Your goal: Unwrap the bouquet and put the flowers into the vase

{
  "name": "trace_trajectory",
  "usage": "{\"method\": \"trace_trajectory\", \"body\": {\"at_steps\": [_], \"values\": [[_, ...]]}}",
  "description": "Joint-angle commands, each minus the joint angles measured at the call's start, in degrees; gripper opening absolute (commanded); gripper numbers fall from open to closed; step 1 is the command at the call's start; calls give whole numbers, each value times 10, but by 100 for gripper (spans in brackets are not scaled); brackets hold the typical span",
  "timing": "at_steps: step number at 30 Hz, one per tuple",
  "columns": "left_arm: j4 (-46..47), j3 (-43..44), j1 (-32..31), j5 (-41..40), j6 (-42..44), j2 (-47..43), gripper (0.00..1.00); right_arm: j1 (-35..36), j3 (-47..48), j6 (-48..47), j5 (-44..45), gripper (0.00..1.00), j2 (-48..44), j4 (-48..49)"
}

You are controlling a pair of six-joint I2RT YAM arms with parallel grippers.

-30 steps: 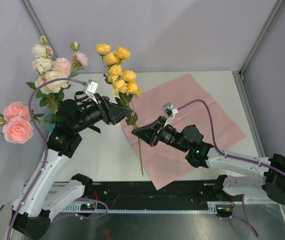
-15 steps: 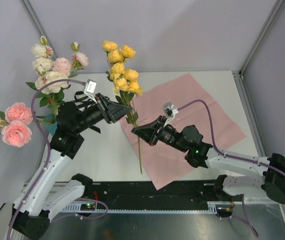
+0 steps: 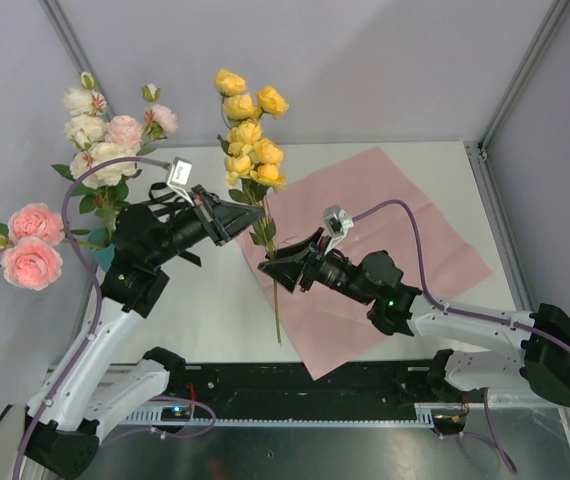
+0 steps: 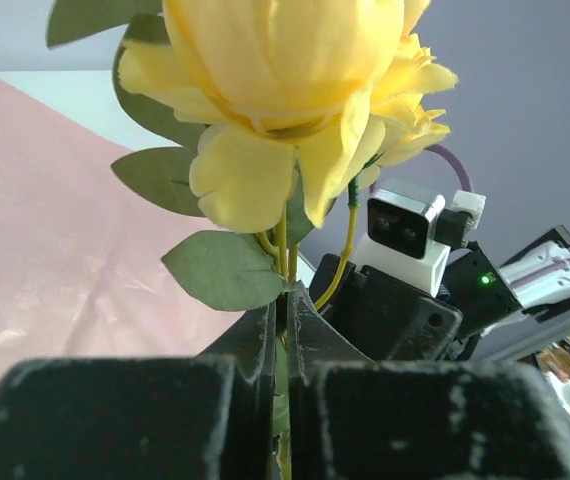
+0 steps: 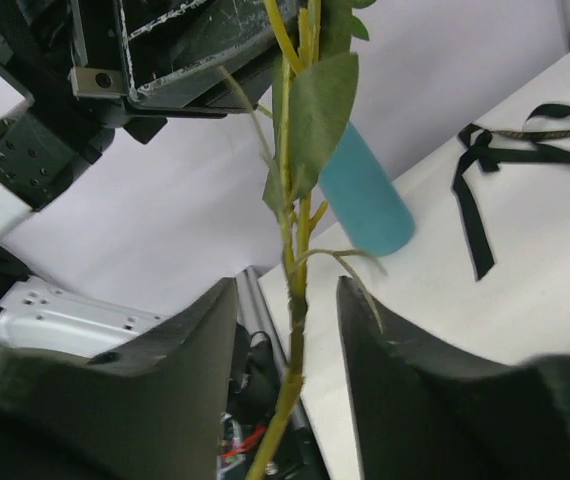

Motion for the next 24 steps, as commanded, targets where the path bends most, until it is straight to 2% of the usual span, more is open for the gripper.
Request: {"method": "trace_trajectory", "body": {"at_steps": [1,3,5,7,14,18,21,24], "values": [[-13,15,-6,-83,91,-43,0,4,0,-11,13,66,-19,-14],[-63,34,-5,-151,151,-62,0,4,0,-18,23,82,-34,-35],[-97,49,-6,-215,208,-80,0,4,-2,-25,32,92,-48,-53],[-112,55,-6,-283,260,-103,0,5,-7,-29,39,98,-61,-61],[-109,76,-5,-502,473,-149,0,4,-26,-35,53,99,-89,-75],[-54,81,-6,-618,581,-151,0,4,-34,-32,67,99,-93,-71],[0,90,-5,-669,646,-144,0,2,-36,-32,68,99,-92,-71],[40,105,-3,-682,711,-134,0,1,-37,-33,67,99,-96,-79]]}}
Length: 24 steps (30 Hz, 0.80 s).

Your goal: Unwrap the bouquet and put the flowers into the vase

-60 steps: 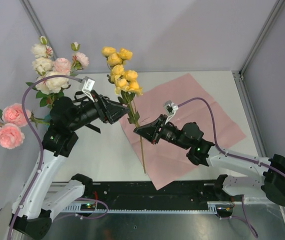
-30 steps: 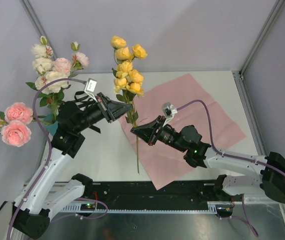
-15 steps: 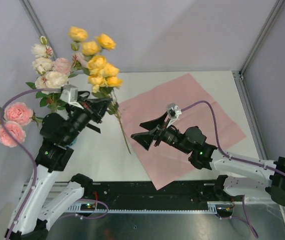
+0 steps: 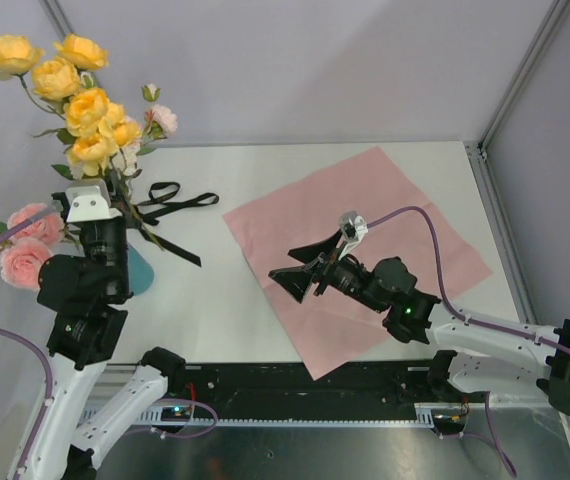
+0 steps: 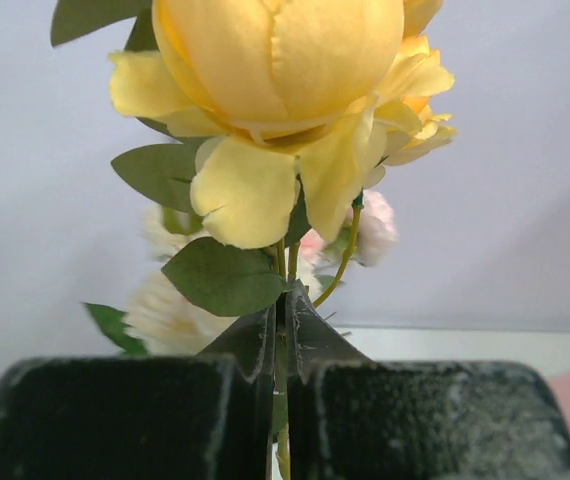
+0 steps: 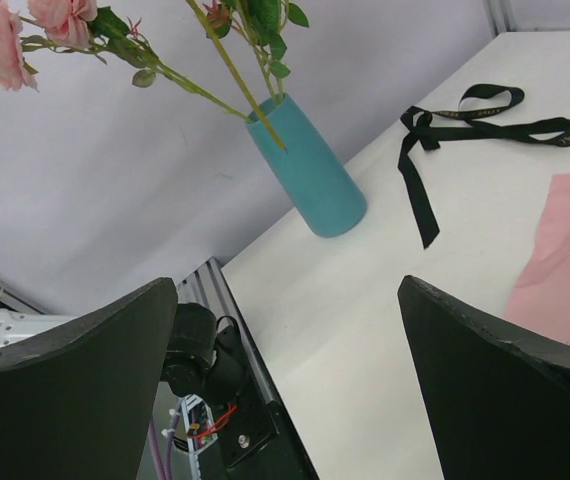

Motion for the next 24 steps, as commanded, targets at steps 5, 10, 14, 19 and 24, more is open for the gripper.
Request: {"method": "trace_trajectory", "body": {"at_steps": [5,10,14,19,24], "values": [[135,54,11,-114,215,31,0,-1,-8,-13,22,99,-24,4],[158,48,62,-105,229,38,0,-4,-11,-14,22,99,-27,4],[162,38,126,-65,167,44,0,-6,-11,-14,19,99,-30,3],[164,21,159,-47,149,57,0,-9,-12,-13,18,99,-35,0],[209,-23,195,-8,143,69,0,-12,-17,-12,15,99,-42,2]]}}
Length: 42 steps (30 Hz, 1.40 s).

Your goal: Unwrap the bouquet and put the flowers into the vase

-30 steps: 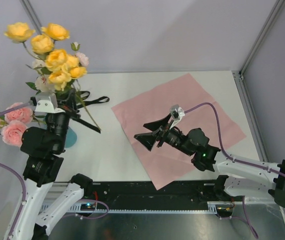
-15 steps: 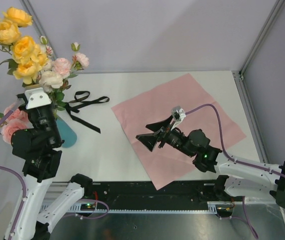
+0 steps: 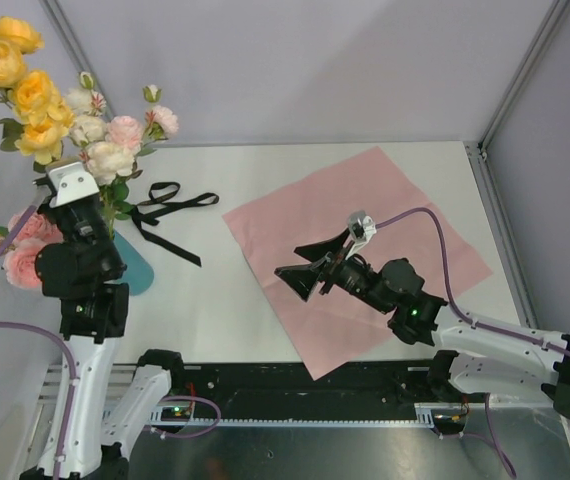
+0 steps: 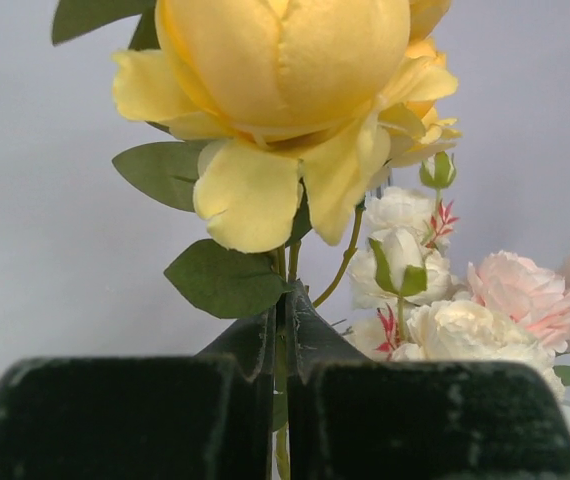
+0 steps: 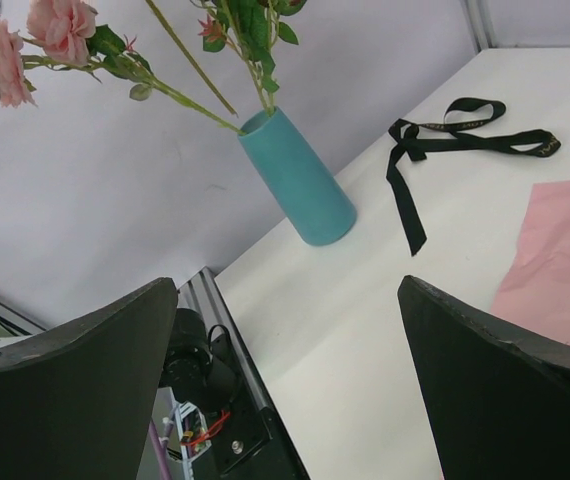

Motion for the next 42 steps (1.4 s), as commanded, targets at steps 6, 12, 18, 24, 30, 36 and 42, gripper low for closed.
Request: {"method": "trace_trajectory", "body": {"at_steps": [6,12,18,24,30,36,42], "values": [[102,-84,57,50,-45,25,0,-5,-9,-7,3,99,-23,14],[105,-164,81,33,-93,17,0,-7,-13,-7,1,99,-33,12],[97,-193,84,-21,-136,31,0,-7,-14,-7,-2,99,-32,12],[76,-208,84,-61,-163,32,24,-7,-13,-4,-4,99,-25,22],[-10,-185,84,-47,-200,-6,63,-8,-13,0,-4,99,-29,18],[-188,-86,83,12,-254,-32,89,-7,-13,8,-3,99,-28,16],[-268,-10,83,77,-288,-51,98,-7,-6,11,-2,99,-24,5]]}}
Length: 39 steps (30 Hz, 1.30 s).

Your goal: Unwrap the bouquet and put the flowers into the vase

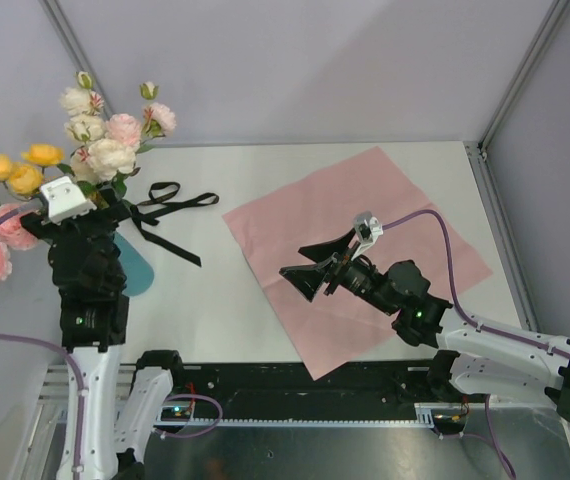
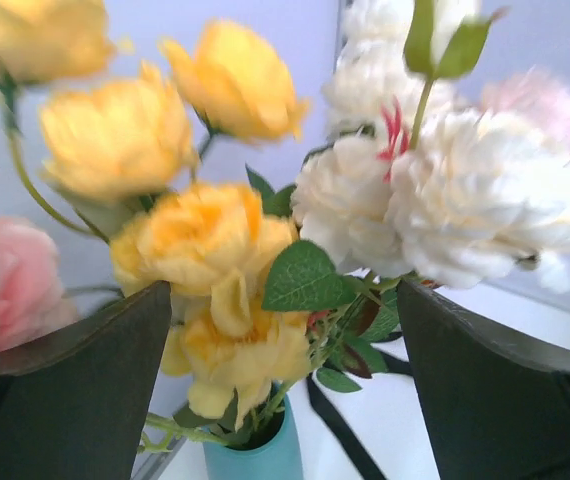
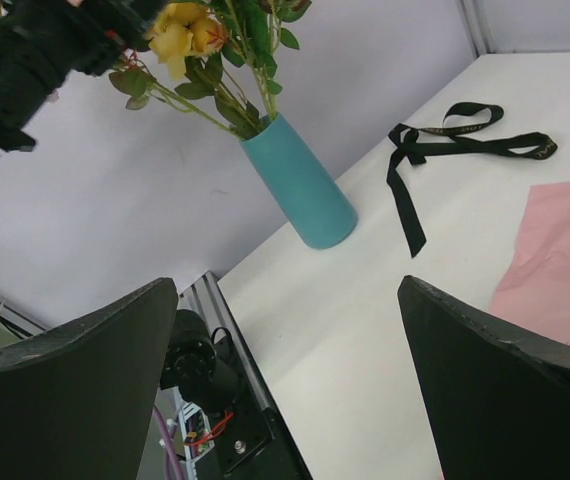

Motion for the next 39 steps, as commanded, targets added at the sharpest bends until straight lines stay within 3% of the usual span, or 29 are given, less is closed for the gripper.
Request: {"method": "trace_trajectory", "body": {"at_steps": [1,6,13,18,25,30,35,39], "values": [[-73,60,2,71,-43,-22,99,0,9,7,1,99,0,2],[-126,125,2,143,-51,-21,100,-2,28,12,16,99,6,-43],[-202,213,2,317,-81,-20,100,-29,68,-5,64,99,-17,-211],[-208,216,2,468,-148,-23,100,-54,71,-17,128,99,-72,-304],[-182,155,-6,591,-240,-23,100,-81,96,-26,241,99,-137,-433],[-156,68,-88,571,-254,-35,100,-84,104,-23,255,99,-161,-482],[-116,-9,-209,499,-251,-26,100,-84,105,-19,244,99,-150,-481],[-78,-72,-266,452,-248,-15,100,-84,105,-4,244,99,-142,-483]]}}
